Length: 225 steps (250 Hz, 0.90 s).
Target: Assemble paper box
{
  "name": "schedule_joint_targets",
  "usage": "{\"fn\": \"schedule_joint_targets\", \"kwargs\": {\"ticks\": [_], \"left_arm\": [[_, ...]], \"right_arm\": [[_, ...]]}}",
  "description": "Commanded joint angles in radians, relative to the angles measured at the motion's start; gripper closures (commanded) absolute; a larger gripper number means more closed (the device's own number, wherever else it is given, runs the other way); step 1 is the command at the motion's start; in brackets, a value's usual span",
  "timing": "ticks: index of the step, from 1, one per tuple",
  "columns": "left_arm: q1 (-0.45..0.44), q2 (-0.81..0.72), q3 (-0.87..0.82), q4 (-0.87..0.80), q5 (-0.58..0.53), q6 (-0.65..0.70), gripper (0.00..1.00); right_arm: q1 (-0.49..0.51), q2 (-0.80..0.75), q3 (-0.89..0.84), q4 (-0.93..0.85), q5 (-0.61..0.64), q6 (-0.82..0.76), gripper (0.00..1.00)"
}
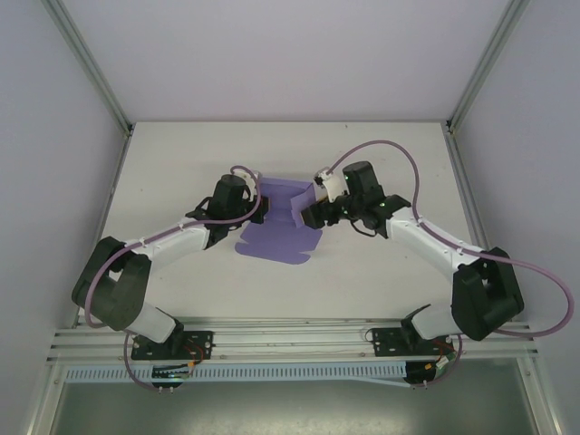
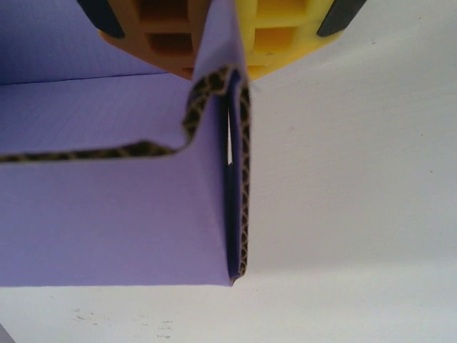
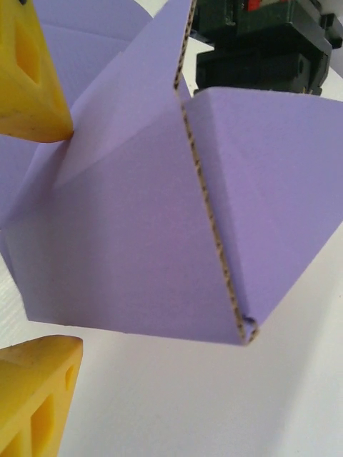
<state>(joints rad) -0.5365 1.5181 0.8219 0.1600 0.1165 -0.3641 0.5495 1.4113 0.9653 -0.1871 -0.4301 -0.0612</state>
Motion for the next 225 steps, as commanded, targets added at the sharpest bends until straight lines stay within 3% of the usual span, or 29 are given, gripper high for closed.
{"fn": "schedule_joint_targets", "kwargs": {"ticks": [1, 27, 50, 80, 123, 162, 202, 225], "left_arm": [[-0.006, -0.027, 0.006, 0.049, 0.072, -0.010, 1.00], [-0.006, -0.013, 0.029, 0.024, 0.054, -0.030, 1.00], [-0.008, -0.003, 0.054, -0.024, 0.004, -0.046, 1.00], [-0.008, 0.007, 0.083, -0.094, -0.070, -0.066, 1.00], [-0.008, 0.023, 0.095, -0.100, -0.063, -0.075, 1.00], [-0.010, 0.014, 0.079, -0.050, -0.002, -0.058, 1.00], [-0.009, 0.013, 0.089, -0.072, -0.016, -0.058, 1.00], [-0.011, 0.004, 0.074, -0.054, 0.009, -0.050, 1.00]], "right_arm": [[0.008, 0.069, 0.046, 0.067, 0.056, -0.006, 0.28], [0.026, 0.123, 0.081, 0.086, 0.117, 0.039, 0.30], [0.042, 0.146, 0.100, 0.090, 0.186, 0.058, 0.40], [0.061, 0.148, 0.097, 0.079, 0.247, 0.067, 0.41], [0.071, 0.158, 0.081, 0.096, 0.140, 0.067, 0.39], [0.071, 0.185, 0.095, 0.098, 0.158, 0.061, 0.36], [0.071, 0.221, 0.119, 0.099, 0.059, 0.057, 0.35], [0.072, 0.226, 0.118, 0.112, 0.104, 0.069, 0.35]]}}
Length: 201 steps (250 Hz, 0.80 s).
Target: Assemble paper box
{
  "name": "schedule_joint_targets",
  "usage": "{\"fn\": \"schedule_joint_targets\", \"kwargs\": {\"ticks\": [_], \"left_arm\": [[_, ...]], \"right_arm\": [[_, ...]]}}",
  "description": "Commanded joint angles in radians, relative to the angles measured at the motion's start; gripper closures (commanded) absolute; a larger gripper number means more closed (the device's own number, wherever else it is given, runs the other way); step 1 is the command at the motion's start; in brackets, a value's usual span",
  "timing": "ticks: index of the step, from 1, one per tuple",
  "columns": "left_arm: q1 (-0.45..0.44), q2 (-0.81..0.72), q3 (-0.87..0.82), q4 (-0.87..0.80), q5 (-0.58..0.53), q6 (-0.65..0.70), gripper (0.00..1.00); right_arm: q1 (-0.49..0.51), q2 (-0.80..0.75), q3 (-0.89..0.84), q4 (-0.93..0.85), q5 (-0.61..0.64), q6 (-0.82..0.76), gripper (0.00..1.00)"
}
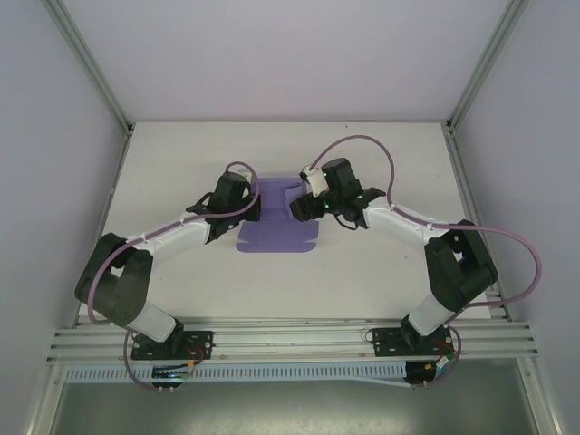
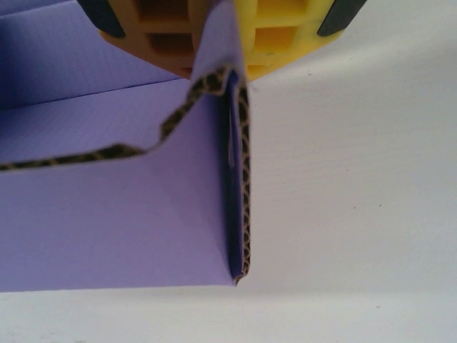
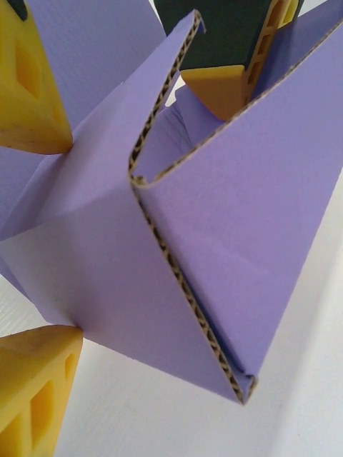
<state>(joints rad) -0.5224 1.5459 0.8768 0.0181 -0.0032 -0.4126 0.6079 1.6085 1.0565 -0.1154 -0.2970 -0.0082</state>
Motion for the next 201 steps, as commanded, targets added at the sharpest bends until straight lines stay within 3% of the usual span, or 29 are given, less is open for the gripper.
{"fn": "schedule_joint_targets", "kwargs": {"ticks": [1, 48, 72, 100, 174, 201], "left_arm": [[-0.025, -0.025, 0.019, 0.090, 0.130, -0.002, 1.00], [-0.035, -0.021, 0.025, 0.100, 0.143, -0.001, 1.00], [-0.041, -0.008, 0.029, 0.106, 0.153, 0.002, 1.00], [-0.045, 0.006, 0.031, 0.140, 0.193, 0.009, 1.00], [-0.049, 0.097, 0.078, 0.053, 0.174, 0.048, 1.00], [-0.050, 0.107, 0.090, 0.030, 0.175, 0.076, 1.00]], "right_arm": [[0.014, 0.029, 0.027, 0.040, -0.025, 0.017, 0.35], [0.030, 0.070, 0.038, 0.073, 0.170, 0.051, 0.34], [0.039, 0.094, 0.029, 0.123, 0.215, 0.062, 0.41], [0.042, 0.133, 0.010, 0.215, 0.174, 0.054, 0.55], [0.023, 0.224, -0.022, 0.288, 0.123, -0.005, 0.47], [-0.006, 0.234, -0.035, 0.330, 0.049, -0.021, 0.43]]}}
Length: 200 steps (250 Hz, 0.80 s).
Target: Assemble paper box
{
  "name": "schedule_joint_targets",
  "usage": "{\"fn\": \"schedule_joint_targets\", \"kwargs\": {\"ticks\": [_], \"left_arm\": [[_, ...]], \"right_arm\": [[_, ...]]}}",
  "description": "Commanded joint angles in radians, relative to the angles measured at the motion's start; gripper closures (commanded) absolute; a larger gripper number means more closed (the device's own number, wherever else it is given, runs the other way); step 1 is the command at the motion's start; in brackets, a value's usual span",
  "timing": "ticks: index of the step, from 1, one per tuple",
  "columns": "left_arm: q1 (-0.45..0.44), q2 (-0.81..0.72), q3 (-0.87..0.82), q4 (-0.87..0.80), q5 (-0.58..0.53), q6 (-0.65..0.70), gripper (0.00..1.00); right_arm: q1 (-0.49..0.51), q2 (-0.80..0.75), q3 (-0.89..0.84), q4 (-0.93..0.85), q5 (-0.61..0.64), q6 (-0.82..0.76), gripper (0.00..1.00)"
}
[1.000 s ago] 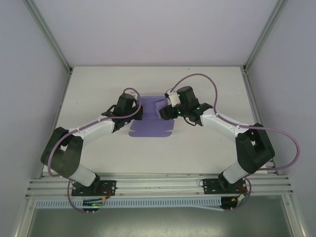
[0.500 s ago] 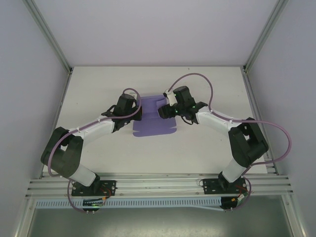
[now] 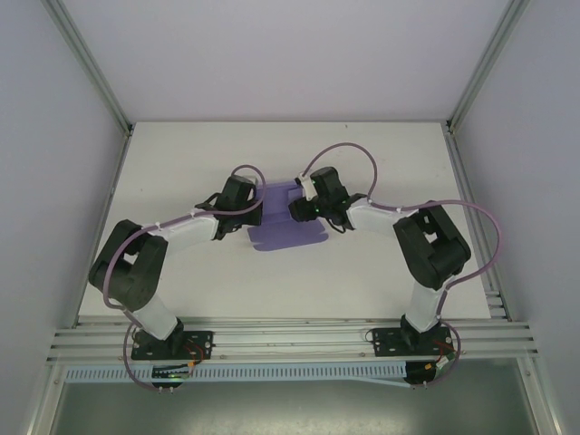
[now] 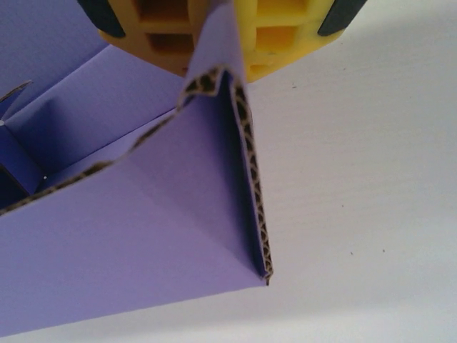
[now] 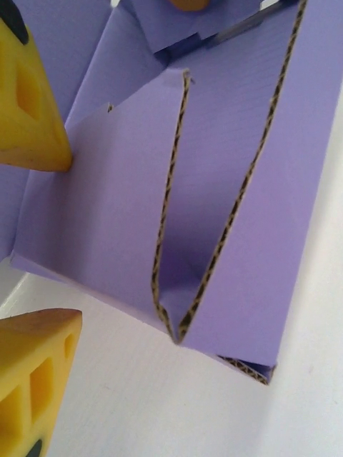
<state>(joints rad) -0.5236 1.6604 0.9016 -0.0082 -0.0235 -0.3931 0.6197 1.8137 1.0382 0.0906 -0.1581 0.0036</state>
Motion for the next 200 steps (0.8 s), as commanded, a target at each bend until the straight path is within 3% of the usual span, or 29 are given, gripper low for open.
{"fn": "schedule_joint_targets", "kwargs": {"ticks": [1, 32, 53, 144, 173, 200], "left_arm": [[-0.049, -0.007, 0.066, 0.055, 0.195, 0.057, 1.00], [-0.049, 0.004, 0.074, 0.036, 0.194, 0.068, 1.00], [-0.049, 0.010, 0.076, 0.033, 0.199, 0.071, 1.00], [-0.049, 0.013, 0.092, 0.022, 0.224, 0.094, 1.00], [-0.050, 0.010, 0.091, 0.029, 0.254, 0.103, 1.00], [-0.051, 0.020, 0.103, 0.020, 0.259, 0.106, 1.00]], "right_arm": [[-0.019, 0.032, -0.017, 0.125, -0.094, -0.033, 0.43], [-0.052, 0.048, -0.024, 0.180, -0.268, -0.042, 0.40], [-0.052, 0.050, -0.023, 0.194, -0.313, -0.069, 0.37], [-0.078, 0.098, -0.001, 0.197, -0.311, -0.076, 0.30], [-0.077, 0.125, 0.017, 0.196, -0.239, -0.068, 0.31], [-0.078, 0.170, 0.045, 0.195, -0.268, -0.050, 0.38]]}}
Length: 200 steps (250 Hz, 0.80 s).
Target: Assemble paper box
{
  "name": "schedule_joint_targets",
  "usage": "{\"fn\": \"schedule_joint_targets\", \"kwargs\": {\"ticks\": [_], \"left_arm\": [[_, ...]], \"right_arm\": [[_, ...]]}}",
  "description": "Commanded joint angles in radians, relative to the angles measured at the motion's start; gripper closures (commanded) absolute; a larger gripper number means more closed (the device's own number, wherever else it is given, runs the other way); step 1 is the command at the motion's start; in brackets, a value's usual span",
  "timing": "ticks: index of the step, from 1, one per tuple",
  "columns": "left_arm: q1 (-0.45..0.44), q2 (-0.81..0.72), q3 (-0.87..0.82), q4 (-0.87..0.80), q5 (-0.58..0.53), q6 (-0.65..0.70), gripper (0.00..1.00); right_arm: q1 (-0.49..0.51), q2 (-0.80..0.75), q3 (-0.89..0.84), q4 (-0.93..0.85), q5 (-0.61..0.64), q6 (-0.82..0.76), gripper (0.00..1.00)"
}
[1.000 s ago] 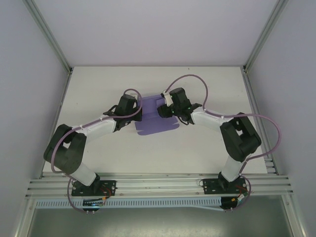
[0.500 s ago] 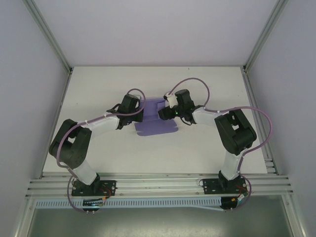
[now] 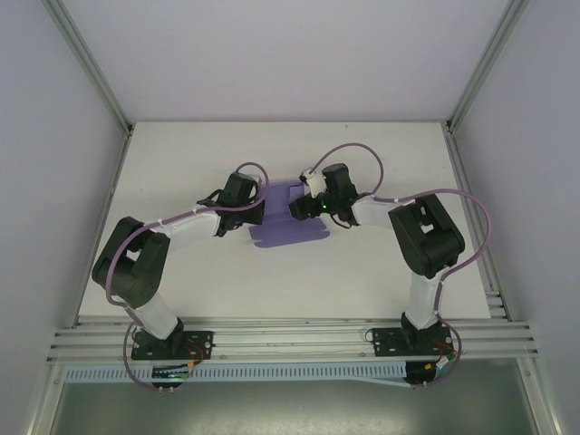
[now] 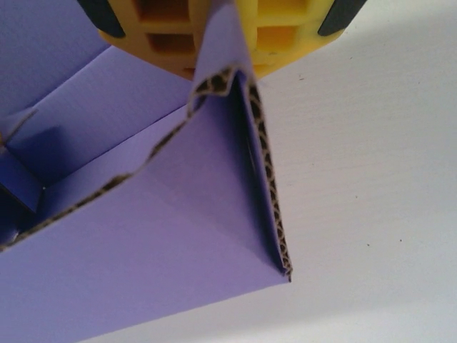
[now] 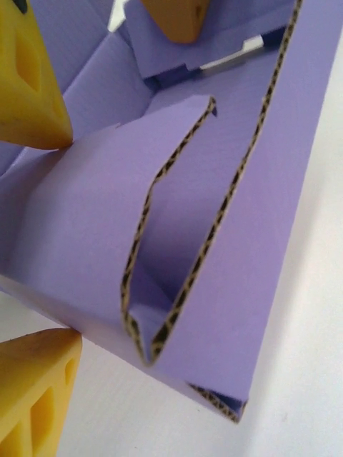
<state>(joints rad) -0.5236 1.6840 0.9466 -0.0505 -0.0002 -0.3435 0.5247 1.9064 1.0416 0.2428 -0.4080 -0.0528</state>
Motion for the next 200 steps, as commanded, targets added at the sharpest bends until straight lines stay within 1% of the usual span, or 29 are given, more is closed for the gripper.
{"fn": "schedule_joint_targets", "kwargs": {"ticks": [1, 15, 29, 47, 51, 73, 97, 109, 117, 143, 171, 200], "left_arm": [[-0.051, -0.003, 0.059, 0.062, 0.237, 0.057, 1.00], [-0.055, 0.001, 0.065, 0.051, 0.231, 0.058, 1.00], [-0.059, 0.003, 0.069, 0.044, 0.223, 0.062, 1.00], [-0.060, 0.007, 0.069, 0.043, 0.215, 0.059, 1.00], [-0.060, 0.006, 0.069, 0.043, 0.216, 0.057, 1.00], [-0.065, 0.004, 0.074, 0.040, 0.210, 0.051, 1.00], [-0.075, -0.007, 0.081, 0.027, 0.163, 0.038, 1.00], [-0.081, -0.012, 0.084, 0.014, 0.133, 0.027, 1.00], [-0.083, -0.015, 0.087, 0.006, 0.119, 0.022, 1.00], [-0.087, -0.027, 0.090, 0.007, 0.099, -0.005, 1.00], [-0.102, -0.044, 0.099, 0.008, 0.081, -0.012, 1.00], [-0.122, -0.059, 0.104, -0.018, 0.019, -0.010, 1.00]], "right_arm": [[0.017, 0.079, 0.042, 0.043, -0.020, 0.007, 0.38], [0.020, 0.093, 0.039, 0.067, -0.010, 0.024, 0.44], [0.020, 0.093, 0.025, 0.093, 0.022, 0.034, 0.57], [0.023, 0.085, 0.020, 0.097, 0.097, 0.055, 0.69], [0.025, 0.083, 0.021, 0.093, 0.125, 0.061, 0.73], [0.031, 0.066, 0.020, 0.080, 0.267, 0.090, 0.85], [0.032, 0.045, 0.036, 0.006, 0.421, 0.108, 0.96], [0.045, 0.040, 0.052, -0.047, 0.497, 0.106, 1.00], [0.054, 0.036, 0.058, -0.077, 0.526, 0.097, 1.00], [0.079, 0.020, 0.053, -0.115, 0.694, 0.093, 1.00], [0.094, -0.001, 0.049, -0.152, 0.884, 0.127, 1.00], [0.104, -0.003, 0.064, -0.203, 1.062, 0.151, 1.00]]}}
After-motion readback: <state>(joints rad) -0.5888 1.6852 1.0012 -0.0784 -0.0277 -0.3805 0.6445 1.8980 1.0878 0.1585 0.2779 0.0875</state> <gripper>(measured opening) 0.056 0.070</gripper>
